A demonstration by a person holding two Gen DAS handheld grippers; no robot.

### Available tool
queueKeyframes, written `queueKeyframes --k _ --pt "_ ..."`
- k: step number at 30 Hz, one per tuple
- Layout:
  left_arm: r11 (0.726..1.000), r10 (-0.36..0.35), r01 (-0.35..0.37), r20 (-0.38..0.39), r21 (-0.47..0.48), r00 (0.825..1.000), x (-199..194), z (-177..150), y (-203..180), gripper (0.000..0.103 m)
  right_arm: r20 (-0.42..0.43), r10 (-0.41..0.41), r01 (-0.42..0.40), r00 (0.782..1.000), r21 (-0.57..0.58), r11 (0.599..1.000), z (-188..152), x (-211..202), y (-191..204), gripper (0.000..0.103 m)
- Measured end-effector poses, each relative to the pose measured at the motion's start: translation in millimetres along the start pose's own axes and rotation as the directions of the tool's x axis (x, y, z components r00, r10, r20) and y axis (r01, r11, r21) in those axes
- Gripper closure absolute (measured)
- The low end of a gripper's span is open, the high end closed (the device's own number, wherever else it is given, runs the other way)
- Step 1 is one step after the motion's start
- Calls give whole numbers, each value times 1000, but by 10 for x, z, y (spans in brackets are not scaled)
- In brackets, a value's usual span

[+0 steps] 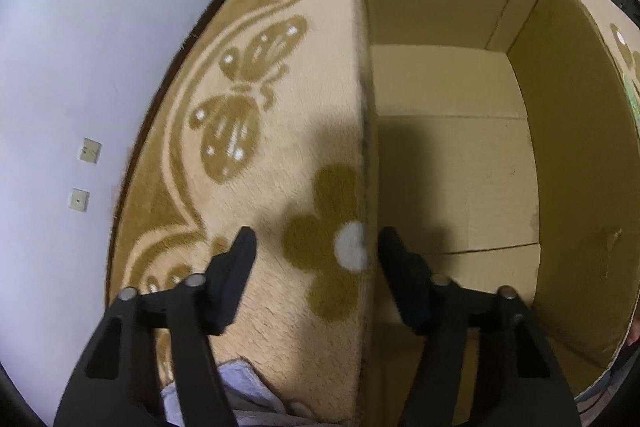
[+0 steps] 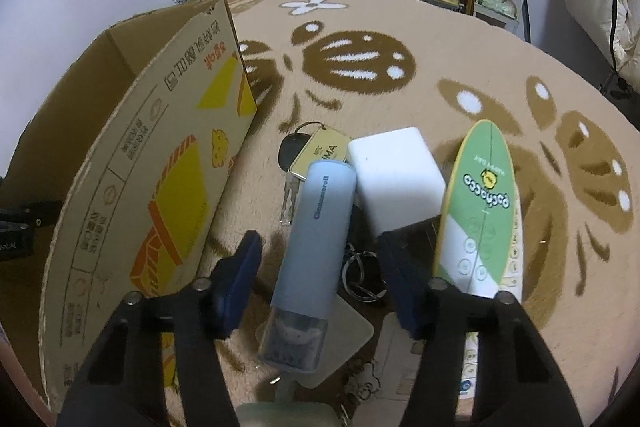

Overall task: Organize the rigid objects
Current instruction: 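Grip the cardboard box wall with the left tool while the right tool approaches the blue power bank, then close the right tool on the light-blue power bank and lift it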

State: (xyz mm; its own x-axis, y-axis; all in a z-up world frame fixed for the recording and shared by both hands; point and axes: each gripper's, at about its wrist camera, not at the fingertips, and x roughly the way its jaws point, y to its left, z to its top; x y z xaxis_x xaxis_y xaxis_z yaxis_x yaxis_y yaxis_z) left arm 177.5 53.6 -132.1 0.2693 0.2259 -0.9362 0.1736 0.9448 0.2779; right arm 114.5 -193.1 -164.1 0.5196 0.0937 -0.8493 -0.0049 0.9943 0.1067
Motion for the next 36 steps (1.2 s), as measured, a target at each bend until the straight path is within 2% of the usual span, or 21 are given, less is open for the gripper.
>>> queueKeyframes --k 1,2,3,7,9,13,36 --pt "1000 -13 13 -6 -2 1000 11 -5 -2 53 -4 2 -2 1000 2 1000 -7 16 -1 43" --pt "1000 -28 28 -9 -4 1000 17 -9 1 57 -8 0 0 1000 3 1000 -14 37 3 48" --pt "999 -44 44 -10 -1 999 15 -10 -1 64 -12 -2 2 1000 4 1000 -19 49 -1 54" --pt "997 -76 76 -26 4 997 39 -21 -52 84 -19 -16 16 1000 3 1000 -39 81 -3 59" --pt "997 -75 75 -29 7 997 40 -40 -80 88 -20 -10 10 1000 9 1000 -39 78 -10 66" --pt "999 -41 41 -12 -11 999 33 -32 -63 89 -9 -14 15 1000 23 1000 -45 47 -6 70" --pt "998 -52 51 -7 -21 999 0 -31 -65 90 -3 44 -44 999 140 989 -58 -104 -199 72"
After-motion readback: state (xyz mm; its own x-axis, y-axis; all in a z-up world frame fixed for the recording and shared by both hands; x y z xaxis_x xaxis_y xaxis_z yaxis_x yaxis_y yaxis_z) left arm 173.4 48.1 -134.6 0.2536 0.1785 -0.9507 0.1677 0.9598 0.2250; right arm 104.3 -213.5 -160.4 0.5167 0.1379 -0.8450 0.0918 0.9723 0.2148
